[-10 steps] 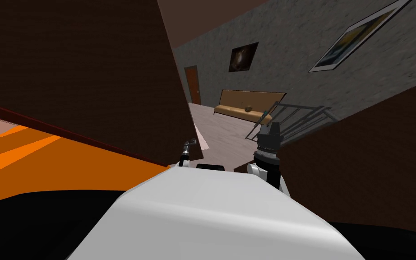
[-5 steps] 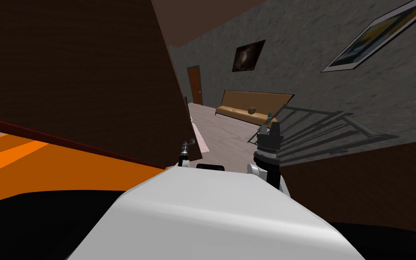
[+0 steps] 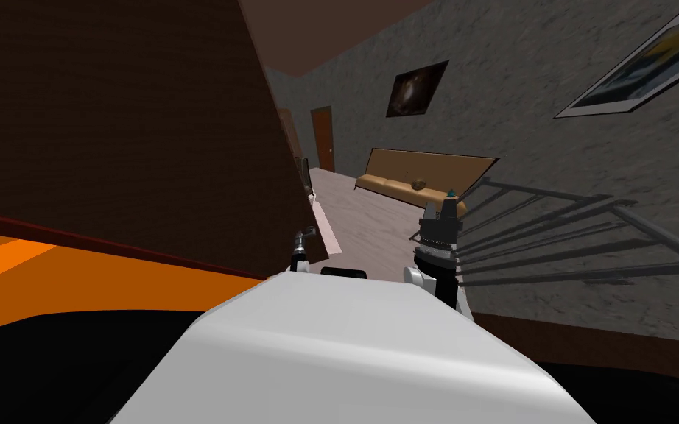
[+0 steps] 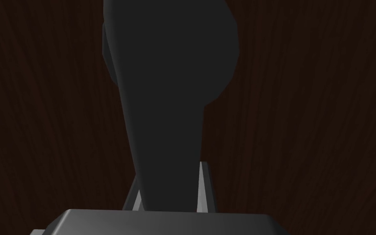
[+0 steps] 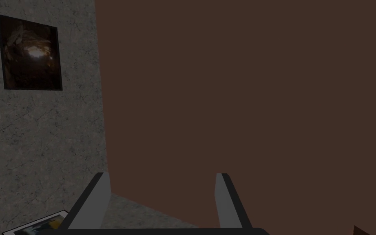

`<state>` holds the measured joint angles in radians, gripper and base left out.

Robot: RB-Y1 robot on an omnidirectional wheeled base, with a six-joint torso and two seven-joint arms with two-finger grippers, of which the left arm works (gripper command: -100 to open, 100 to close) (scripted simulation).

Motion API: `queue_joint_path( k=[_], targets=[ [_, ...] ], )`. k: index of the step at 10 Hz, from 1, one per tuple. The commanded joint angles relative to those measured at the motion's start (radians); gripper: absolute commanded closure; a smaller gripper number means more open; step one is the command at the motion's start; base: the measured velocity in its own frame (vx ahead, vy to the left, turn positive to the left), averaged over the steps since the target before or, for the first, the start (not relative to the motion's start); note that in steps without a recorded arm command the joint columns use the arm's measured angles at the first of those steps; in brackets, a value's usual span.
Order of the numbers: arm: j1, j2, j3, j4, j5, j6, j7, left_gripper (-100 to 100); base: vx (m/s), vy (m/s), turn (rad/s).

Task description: Push the door open

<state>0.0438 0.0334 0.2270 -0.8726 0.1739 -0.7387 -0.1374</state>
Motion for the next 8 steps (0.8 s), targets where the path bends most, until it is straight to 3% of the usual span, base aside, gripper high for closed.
queue_joint_path(
  k=[1, 5, 7, 8],
  targets=[
    [-0.007, -0.012, 0.017, -0.004, 0.007, -0.004, -0.008, 100, 0.196, -0.069, 0.084],
    [-0.008, -0.052, 0.045, -0.003, 0.020, -0.006, -0.020, 100, 0.162, -0.048, 0.066],
    [-0.008, -0.011, 0.076, 0.013, 0.036, -0.019, -0.024, 100, 0.086, -0.019, 0.052],
    [-0.008, -0.008, 0.080, 0.013, 0.038, -0.019, -0.025, 100, 0.192, -0.038, 0.055]
  ],
)
